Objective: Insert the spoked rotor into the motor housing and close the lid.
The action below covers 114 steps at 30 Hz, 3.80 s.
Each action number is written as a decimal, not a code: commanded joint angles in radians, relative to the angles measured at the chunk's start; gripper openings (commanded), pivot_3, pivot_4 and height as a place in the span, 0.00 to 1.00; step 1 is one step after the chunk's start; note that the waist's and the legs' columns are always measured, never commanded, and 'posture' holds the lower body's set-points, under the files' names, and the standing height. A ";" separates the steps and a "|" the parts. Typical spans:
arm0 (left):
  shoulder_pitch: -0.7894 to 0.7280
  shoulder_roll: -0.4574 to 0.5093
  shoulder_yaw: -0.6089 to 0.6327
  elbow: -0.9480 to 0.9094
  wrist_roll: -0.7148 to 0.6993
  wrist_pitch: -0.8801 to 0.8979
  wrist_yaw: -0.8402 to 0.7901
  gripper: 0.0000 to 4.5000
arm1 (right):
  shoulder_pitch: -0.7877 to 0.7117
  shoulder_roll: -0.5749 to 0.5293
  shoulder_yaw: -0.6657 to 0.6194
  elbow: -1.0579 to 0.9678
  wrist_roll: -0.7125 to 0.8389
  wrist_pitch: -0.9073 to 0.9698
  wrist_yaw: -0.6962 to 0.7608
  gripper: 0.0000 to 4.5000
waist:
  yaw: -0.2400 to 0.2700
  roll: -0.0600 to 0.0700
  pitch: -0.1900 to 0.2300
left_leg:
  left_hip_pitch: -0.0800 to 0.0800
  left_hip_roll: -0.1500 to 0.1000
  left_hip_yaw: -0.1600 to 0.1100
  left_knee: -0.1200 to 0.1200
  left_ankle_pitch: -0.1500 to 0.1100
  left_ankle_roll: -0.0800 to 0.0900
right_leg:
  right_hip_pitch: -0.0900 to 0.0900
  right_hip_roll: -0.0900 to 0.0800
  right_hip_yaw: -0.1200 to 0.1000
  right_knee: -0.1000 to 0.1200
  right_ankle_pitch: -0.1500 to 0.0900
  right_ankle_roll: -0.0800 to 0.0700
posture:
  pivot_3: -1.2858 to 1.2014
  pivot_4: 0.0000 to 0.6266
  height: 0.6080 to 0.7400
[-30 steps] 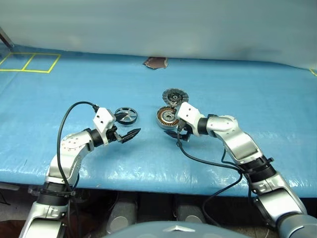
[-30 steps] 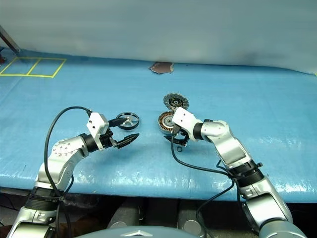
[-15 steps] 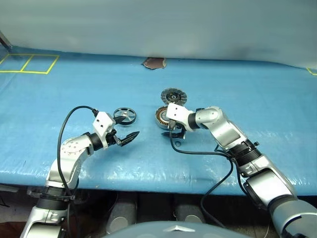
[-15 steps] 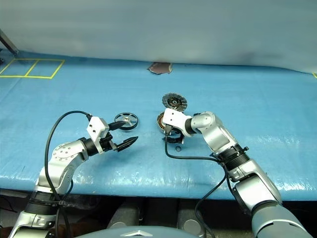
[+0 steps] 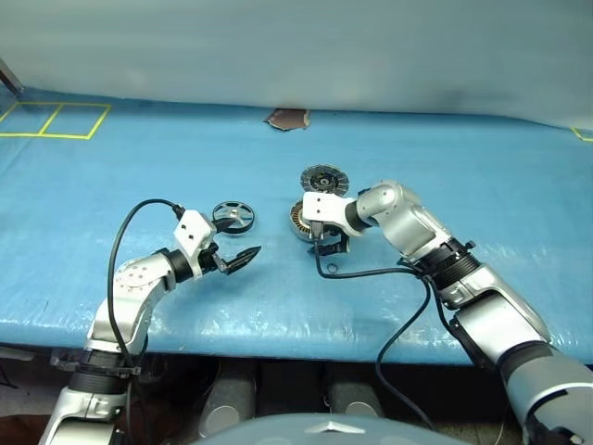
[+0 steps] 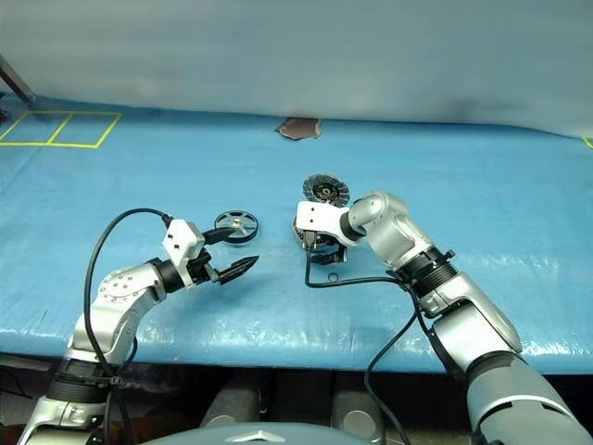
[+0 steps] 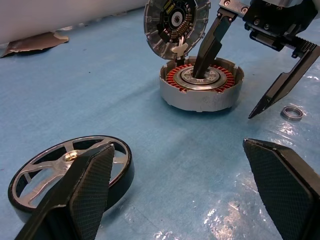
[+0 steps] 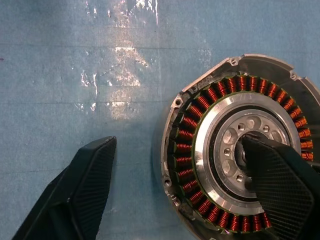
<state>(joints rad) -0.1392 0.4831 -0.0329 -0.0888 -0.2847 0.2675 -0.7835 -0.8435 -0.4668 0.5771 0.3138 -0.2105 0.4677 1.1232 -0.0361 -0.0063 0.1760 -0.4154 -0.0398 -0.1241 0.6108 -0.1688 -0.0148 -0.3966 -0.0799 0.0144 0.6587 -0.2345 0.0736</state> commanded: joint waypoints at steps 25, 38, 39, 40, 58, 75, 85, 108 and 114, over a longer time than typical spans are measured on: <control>0.032 0.024 0.017 -0.050 -0.002 -0.017 0.018 1.00 | 0.107 0.063 0.034 -0.306 -0.012 0.138 0.089 0.49 | -0.014 -0.001 -0.001 | 0.001 0.002 -0.002 -0.008 -0.002 -0.004 | -0.002 0.002 0.000 0.001 -0.001 0.001 | 0.52 0.24 1.00; 0.041 0.018 0.021 -0.048 -0.002 -0.021 0.033 1.00 | 0.168 0.113 0.082 -0.302 -0.032 0.197 0.024 0.69 | -0.017 -0.002 -0.002 | 0.003 0.004 -0.002 -0.009 -0.003 -0.005 | -0.001 0.003 -0.001 0.001 -0.003 -0.002 | 0.52 0.24 1.00; 0.042 0.017 0.022 -0.050 -0.002 -0.019 0.034 1.00 | 0.170 0.129 0.064 -0.297 -0.031 0.203 -0.005 0.76 | -0.018 -0.002 -0.002 | 0.003 0.004 -0.002 -0.009 -0.003 -0.005 | -0.001 0.004 -0.001 0.001 -0.003 -0.002 | 0.52 0.24 1.00; 0.042 0.017 0.022 -0.052 -0.003 -0.018 0.035 1.00 | 0.172 0.140 0.050 -0.295 -0.029 0.207 -0.025 0.84 | -0.018 -0.002 -0.002 | 0.003 0.005 -0.002 -0.010 -0.002 -0.006 | -0.001 0.004 -0.001 0.001 -0.003 -0.001 | 0.52 0.24 1.00; 0.026 0.012 0.014 -0.046 -0.051 0.001 -0.031 1.00 | 0.517 0.129 -0.412 -0.750 0.234 0.286 -0.319 0.90 | 0.009 -0.002 -0.001 | 0.000 0.005 -0.002 -0.014 -0.001 -0.008 | -0.004 0.004 -0.002 0.000 -0.004 -0.002 | 0.52 0.24 1.00; -0.008 0.028 -0.003 -0.031 -0.093 0.053 -0.124 1.00 | 0.771 0.136 -0.502 -0.704 0.389 0.213 -0.468 0.90 | 0.006 -0.002 -0.001 | 0.000 0.006 0.001 -0.011 -0.001 -0.008 | -0.002 0.004 -0.002 0.000 -0.006 -0.006 | 0.52 0.24 1.00; 0.008 0.037 0.002 -0.037 -0.086 0.051 -0.121 1.00 | 0.808 0.070 -0.442 -0.694 0.382 0.217 -0.488 0.90 | 0.010 -0.002 -0.001 | 0.000 0.007 0.001 -0.012 -0.001 -0.008 | -0.002 0.004 -0.002 0.000 -0.007 -0.007 | 0.52 0.24 1.00; -0.008 0.049 -0.007 -0.016 -0.059 0.040 -0.117 1.00 | 0.803 -0.002 -0.384 -0.632 0.334 0.195 -0.538 0.20 | 0.013 -0.003 -0.001 | 0.001 0.007 0.001 -0.010 -0.001 -0.008 | -0.001 0.004 -0.002 0.000 -0.007 -0.007 | 0.52 0.24 1.00; 0.007 0.064 -0.016 -0.011 -0.024 0.024 -0.111 1.00 | 0.724 0.036 -0.419 -0.672 0.359 0.209 -0.572 0.17 | 0.011 -0.003 -0.001 | 0.000 0.007 0.001 -0.007 -0.001 -0.008 | -0.001 0.004 -0.002 0.001 -0.006 -0.006 | 0.52 0.24 1.00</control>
<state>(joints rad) -0.1304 0.5319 -0.0504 -0.0899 -0.3215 0.3158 -0.8948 -0.0835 -0.4456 0.1860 -0.3253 0.1324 0.6732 0.5676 -0.0247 -0.0093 0.1747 -0.4151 -0.0331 -0.1230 0.6034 -0.1700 -0.0225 -0.3973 -0.0757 0.0128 0.6595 -0.2405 0.0674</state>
